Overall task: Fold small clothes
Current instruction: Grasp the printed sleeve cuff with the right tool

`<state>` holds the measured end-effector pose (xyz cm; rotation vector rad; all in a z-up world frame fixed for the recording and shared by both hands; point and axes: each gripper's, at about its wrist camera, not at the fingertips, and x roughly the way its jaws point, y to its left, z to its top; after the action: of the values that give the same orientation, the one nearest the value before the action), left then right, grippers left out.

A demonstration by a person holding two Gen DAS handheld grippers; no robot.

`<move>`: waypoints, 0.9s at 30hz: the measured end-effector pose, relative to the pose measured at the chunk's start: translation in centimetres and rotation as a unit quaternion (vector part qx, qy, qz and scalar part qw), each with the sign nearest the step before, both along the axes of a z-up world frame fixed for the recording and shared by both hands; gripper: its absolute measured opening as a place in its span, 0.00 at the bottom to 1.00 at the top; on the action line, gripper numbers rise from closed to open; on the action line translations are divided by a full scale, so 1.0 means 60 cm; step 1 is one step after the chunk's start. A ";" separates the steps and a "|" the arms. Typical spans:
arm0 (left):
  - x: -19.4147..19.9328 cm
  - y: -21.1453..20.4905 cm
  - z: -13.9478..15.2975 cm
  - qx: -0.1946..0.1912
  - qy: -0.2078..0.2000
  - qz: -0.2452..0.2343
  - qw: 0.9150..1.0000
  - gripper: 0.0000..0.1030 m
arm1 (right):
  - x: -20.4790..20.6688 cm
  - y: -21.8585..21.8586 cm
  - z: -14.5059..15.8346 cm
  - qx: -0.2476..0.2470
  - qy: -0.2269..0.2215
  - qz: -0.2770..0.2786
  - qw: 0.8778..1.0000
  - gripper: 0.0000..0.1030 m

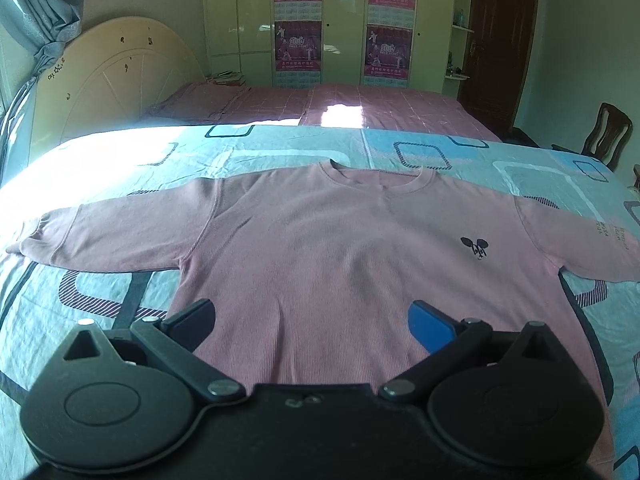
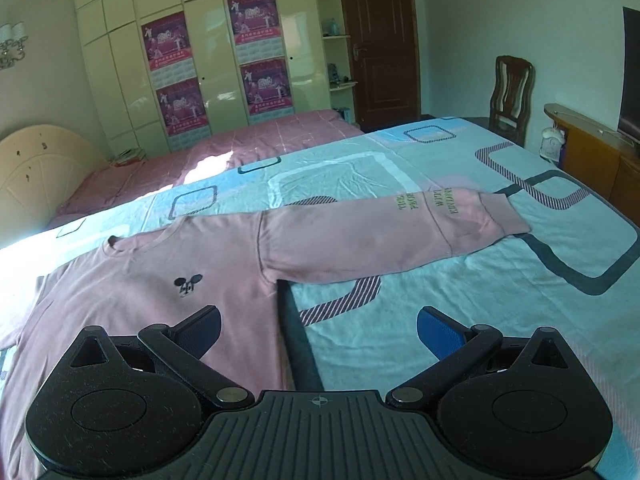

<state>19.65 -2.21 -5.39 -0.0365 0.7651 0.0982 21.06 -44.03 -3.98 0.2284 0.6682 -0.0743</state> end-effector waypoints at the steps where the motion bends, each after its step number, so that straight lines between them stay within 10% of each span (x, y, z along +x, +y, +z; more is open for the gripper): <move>1: 0.009 -0.005 -0.003 0.002 0.002 -0.001 1.000 1.00 | 0.012 -0.009 -0.003 -0.002 0.002 -0.002 1.000 1.00; 18: 0.128 -0.062 -0.041 0.029 0.005 0.003 1.000 1.00 | 0.179 -0.230 -0.119 0.023 0.055 -0.125 0.990 0.99; 21: 0.139 -0.059 -0.047 0.029 0.009 0.007 1.000 1.00 | 0.197 -0.259 -0.137 0.031 0.064 -0.143 0.987 0.69; 27: 0.156 -0.047 -0.062 0.024 0.026 0.018 0.999 0.96 | 0.217 -0.300 -0.163 0.047 0.070 -0.184 0.979 0.68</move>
<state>29.01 -5.02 -9.14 -0.0021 0.8146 0.1518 34.07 -62.05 -13.77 0.4392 0.7653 -0.4168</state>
